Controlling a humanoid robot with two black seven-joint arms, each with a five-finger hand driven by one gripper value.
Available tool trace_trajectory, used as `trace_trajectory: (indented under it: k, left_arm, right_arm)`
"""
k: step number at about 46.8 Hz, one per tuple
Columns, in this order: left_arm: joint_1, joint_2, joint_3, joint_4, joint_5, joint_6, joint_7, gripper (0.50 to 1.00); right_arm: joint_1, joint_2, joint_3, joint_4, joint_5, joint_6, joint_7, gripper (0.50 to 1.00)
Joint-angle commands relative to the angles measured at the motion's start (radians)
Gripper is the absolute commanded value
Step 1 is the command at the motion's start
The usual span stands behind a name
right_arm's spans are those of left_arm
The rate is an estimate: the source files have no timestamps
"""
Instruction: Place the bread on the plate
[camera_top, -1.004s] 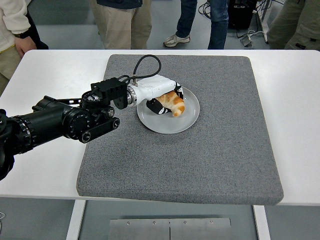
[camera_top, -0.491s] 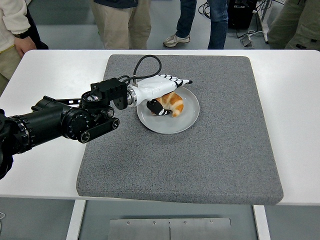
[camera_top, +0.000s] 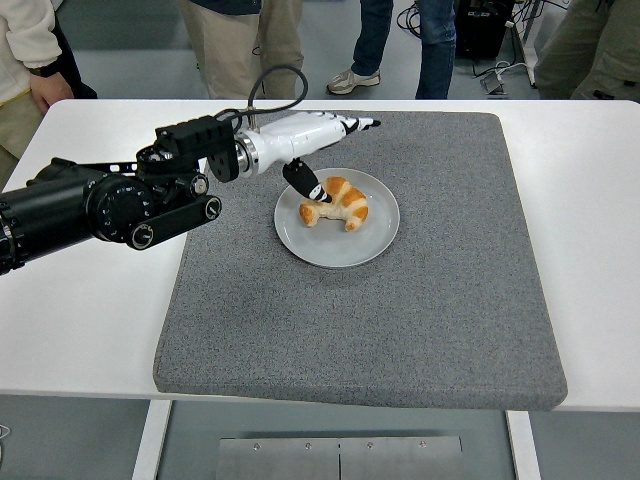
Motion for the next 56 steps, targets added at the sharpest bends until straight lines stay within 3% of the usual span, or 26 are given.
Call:
trace_trajectory:
  k: [1, 31, 49, 56]
  left_arm:
    - [-0.018, 0.003, 0.001, 0.0, -0.056, -0.002, 0.0, 0.972]
    - [-0.026, 0.027, -0.153, 0.019, -0.473, -0.002, -0.004, 0.972]
    - [0.105, 0.021, -0.381, 0.108, -0.697, -0.003, -0.001, 0.972]
    - [0.135, -0.028, -0.488, 0.196, -0.742, -0.023, -0.001, 0.972]
  right_arm:
    - [0.0, 0.0, 0.0, 0.0, 0.0, 0.0, 0.0, 1.0]
    - [0.0, 0.0, 0.0, 0.0, 0.0, 0.0, 0.0, 1.0]
    - [0.0, 0.0, 0.0, 0.0, 0.0, 0.0, 0.0, 1.0]
    - [0.0, 0.0, 0.0, 0.0, 0.0, 0.0, 0.0, 1.0]
